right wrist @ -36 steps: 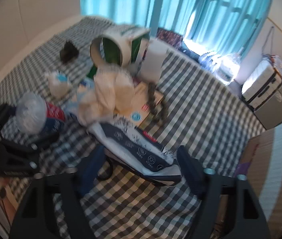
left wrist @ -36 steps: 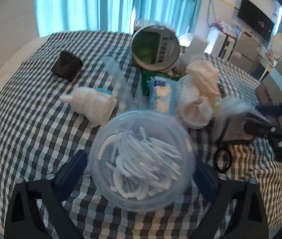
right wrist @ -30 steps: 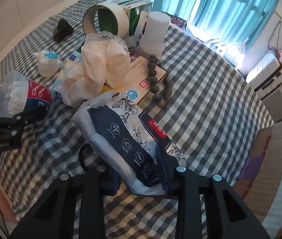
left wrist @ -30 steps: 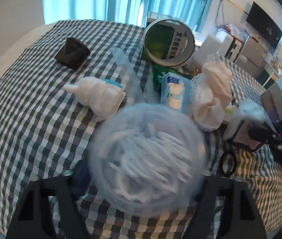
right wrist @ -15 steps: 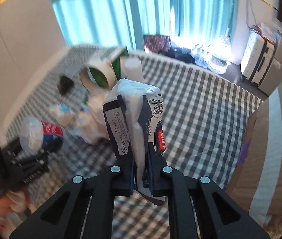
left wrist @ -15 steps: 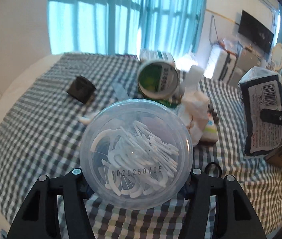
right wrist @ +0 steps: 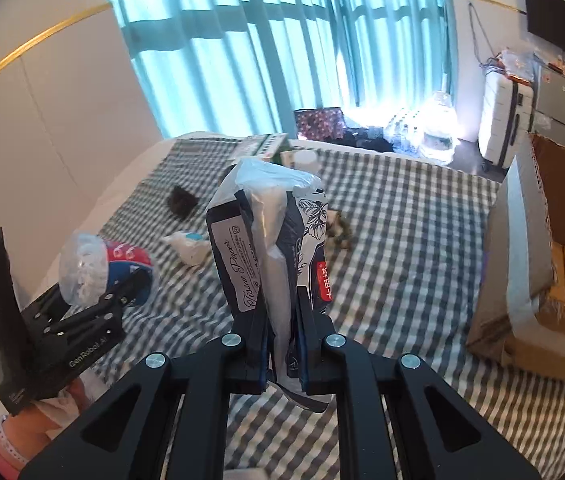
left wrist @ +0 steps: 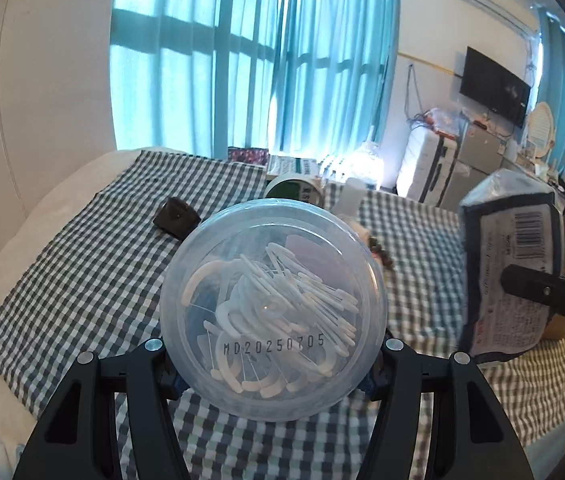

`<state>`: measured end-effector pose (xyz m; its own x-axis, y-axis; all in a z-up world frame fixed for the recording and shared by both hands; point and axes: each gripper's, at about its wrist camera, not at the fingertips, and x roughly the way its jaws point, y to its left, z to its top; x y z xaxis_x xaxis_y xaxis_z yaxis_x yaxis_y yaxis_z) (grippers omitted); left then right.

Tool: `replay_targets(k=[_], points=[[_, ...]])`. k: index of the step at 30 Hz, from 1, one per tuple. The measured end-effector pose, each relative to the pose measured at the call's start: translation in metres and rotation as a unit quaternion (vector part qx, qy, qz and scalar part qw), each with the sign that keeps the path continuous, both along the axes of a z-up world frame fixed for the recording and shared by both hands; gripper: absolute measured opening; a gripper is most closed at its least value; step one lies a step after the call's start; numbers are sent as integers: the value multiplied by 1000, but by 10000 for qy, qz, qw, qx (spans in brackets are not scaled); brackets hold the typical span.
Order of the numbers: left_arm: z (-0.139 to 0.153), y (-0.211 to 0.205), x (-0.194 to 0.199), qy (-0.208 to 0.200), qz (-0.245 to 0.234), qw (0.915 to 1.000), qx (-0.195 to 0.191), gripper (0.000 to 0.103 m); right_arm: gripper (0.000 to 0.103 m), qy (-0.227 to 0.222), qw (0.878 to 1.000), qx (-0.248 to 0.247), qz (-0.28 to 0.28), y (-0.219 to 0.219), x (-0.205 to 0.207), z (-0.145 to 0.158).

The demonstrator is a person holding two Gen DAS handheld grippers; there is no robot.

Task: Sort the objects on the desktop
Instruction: 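Carry both items to the cardboard box and open both tools to drop them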

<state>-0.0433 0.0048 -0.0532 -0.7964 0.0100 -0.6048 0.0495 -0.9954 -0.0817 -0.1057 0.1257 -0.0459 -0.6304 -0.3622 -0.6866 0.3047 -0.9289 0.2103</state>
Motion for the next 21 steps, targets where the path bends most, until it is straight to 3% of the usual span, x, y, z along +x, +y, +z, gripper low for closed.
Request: replay_targets(k=[5,10,12,15,21], points=[[17,1,11,62,50,10000,23,63,10,264,9996,13,60,-6,21,9],[53,18,20,311,-205,9993,-76,63,10,308,9992,-232,-88,5,30,23],[74,26,16,388,-365,9986,51,63,10,179,9989,-435,57,11,30,30],[103,44,6,477,-620,9967,230,63,10,391,9984,-399,94,24,38,51],[151,109,-14,637,-1172,9911,39,63,10,950,9946,-340,-261,80,52,113]])
